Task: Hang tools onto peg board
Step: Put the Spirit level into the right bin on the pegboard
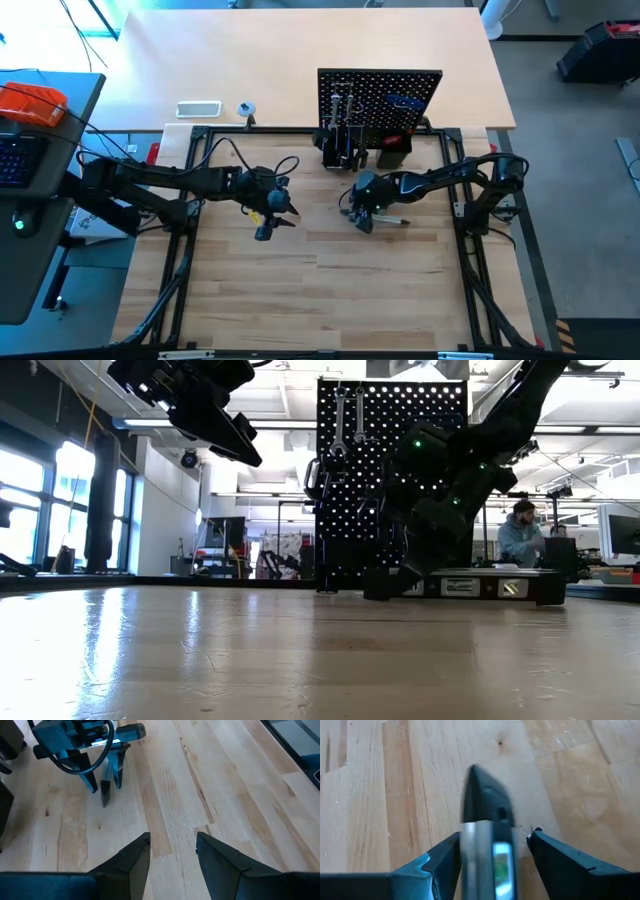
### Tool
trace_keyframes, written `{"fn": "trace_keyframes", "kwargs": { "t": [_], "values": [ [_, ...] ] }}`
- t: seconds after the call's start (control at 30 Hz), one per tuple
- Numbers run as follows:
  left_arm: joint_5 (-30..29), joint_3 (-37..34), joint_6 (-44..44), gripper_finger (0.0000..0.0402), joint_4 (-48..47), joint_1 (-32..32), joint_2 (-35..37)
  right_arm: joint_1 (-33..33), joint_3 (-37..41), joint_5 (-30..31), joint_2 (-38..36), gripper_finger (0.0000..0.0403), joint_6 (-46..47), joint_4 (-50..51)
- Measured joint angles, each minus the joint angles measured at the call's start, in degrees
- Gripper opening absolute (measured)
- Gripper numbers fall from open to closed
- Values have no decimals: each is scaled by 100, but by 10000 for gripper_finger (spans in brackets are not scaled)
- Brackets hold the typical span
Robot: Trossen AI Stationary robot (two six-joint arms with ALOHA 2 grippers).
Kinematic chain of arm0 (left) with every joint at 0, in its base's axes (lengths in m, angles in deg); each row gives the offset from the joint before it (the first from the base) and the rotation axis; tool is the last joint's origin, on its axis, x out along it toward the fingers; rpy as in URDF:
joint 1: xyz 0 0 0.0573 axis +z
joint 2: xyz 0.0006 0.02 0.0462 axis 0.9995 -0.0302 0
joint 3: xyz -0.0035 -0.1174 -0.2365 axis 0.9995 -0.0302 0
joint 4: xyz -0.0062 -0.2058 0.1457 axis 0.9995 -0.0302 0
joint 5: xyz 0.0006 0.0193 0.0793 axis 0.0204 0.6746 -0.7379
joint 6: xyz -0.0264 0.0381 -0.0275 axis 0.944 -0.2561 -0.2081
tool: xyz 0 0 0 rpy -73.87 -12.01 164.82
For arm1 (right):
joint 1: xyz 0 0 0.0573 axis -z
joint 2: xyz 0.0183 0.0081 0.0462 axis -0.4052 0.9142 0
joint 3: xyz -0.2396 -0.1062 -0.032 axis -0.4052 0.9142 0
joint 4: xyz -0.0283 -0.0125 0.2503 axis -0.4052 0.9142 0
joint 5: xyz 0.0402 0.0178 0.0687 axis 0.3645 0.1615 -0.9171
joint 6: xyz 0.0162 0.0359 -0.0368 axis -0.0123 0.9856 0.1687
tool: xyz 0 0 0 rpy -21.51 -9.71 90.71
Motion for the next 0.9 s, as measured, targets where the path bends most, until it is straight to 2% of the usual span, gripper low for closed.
{"fn": "trace_keyframes", "kwargs": {
  "t": [0.27, 0.37, 0.47, 0.57, 0.73, 0.9],
  "values": [
    [-1, 0, 38, 154, 12, 0, 2, -26, -10, -62, -4, 239, 72, 53],
    [-1, 0, 37, 154, 20, 0, 0, -180, -28, 297, -16, 227, 115, 246],
    [-1, 0, 37, 154, 45, 0, 0, -366, -33, 610, -24, 187, 99, 367],
    [-5, 2, 37, 154, 86, 7, 1, -521, -31, 848, -26, 131, 129, 410],
    [-8, 2, 45, 154, 252, 7, 2, -617, -26, 809, -31, 43, 223, 436],
    [-6, 4, 144, 154, 316, 7, 2, -644, -65, 500, -27, 38, 328, 487]
  ]
}}
